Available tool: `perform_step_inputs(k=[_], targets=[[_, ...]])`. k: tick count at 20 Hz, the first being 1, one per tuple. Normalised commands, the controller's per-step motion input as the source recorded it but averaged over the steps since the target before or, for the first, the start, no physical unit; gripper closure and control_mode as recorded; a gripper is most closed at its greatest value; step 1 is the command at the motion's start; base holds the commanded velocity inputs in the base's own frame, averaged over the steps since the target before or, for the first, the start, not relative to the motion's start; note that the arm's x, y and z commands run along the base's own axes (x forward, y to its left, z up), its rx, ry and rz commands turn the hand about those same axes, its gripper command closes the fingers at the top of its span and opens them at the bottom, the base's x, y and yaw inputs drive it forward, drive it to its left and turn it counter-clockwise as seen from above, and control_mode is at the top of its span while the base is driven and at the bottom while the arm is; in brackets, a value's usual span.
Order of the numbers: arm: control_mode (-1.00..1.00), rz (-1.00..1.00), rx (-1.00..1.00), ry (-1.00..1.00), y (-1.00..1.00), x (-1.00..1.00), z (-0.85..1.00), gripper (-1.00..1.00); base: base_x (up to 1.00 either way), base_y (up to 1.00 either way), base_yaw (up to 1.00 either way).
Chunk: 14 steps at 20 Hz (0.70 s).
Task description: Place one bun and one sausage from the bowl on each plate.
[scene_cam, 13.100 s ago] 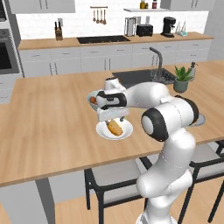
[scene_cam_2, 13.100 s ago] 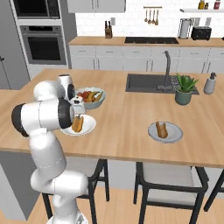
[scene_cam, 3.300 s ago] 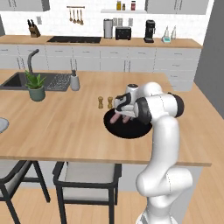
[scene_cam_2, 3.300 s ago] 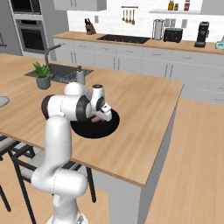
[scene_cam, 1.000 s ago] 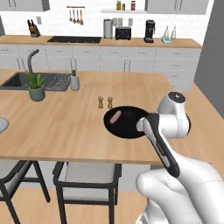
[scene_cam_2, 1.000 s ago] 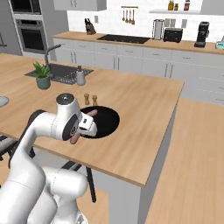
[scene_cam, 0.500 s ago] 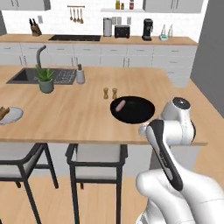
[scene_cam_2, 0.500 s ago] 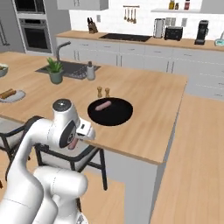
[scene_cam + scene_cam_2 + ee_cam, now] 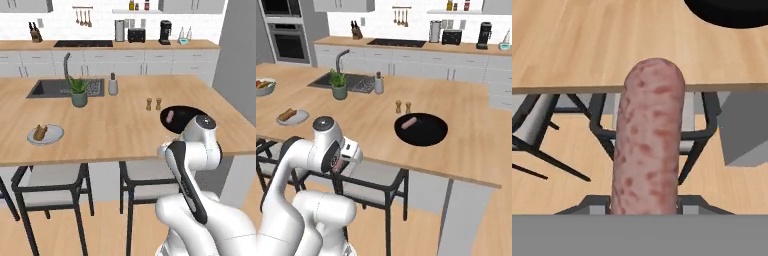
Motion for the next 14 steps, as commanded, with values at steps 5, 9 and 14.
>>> perform_step_inputs(k=[5, 9, 14], targets=[[1.0, 0.0, 0.0, 0.0, 0.0, 0.0, 0.0, 1.0, 0.0, 1.0, -0.15], [1.0, 0.0, 0.0, 0.0, 0.0, 0.0, 0.0, 1.0, 0.0, 1.0, -0.12], [1.0, 0.0, 0.0, 0.0, 0.0, 0.0, 0.0, 1.0, 0.24, 1.0, -0.29]])
